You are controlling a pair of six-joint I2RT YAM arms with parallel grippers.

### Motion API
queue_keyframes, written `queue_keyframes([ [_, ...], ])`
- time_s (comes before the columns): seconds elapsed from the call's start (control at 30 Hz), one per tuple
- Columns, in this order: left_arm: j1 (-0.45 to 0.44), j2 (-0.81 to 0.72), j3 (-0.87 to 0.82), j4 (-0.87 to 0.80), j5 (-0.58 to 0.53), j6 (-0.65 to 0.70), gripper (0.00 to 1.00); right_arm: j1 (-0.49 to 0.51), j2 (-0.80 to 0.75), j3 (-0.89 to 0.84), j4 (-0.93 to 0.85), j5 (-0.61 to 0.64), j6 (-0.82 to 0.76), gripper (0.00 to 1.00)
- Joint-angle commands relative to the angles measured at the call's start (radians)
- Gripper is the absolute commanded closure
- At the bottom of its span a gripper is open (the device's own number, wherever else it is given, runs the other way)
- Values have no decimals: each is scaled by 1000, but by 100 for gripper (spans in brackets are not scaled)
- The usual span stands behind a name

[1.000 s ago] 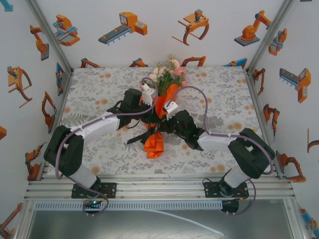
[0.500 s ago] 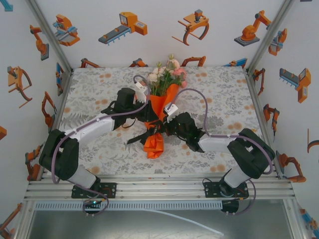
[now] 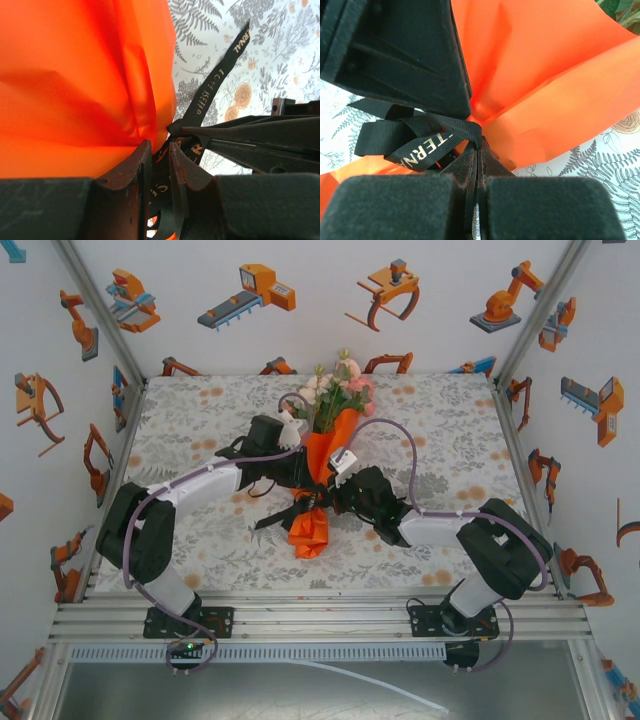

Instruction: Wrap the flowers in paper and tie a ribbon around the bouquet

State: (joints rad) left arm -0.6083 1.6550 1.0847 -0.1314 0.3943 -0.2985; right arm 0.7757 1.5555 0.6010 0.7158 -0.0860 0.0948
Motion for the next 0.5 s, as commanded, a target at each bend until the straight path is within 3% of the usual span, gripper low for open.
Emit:
queue_keyframes([
  [0.0, -1, 7, 32, -34, 86, 30, 74, 1, -28, -10, 41, 7, -21, 100],
  [0.07, -2, -1, 21, -11, 130, 19, 73, 2, -23, -9, 40, 11, -22, 100],
  [0.47, -5, 12, -6, 44, 146, -4, 65, 2, -18, -3, 41, 0, -23, 100],
])
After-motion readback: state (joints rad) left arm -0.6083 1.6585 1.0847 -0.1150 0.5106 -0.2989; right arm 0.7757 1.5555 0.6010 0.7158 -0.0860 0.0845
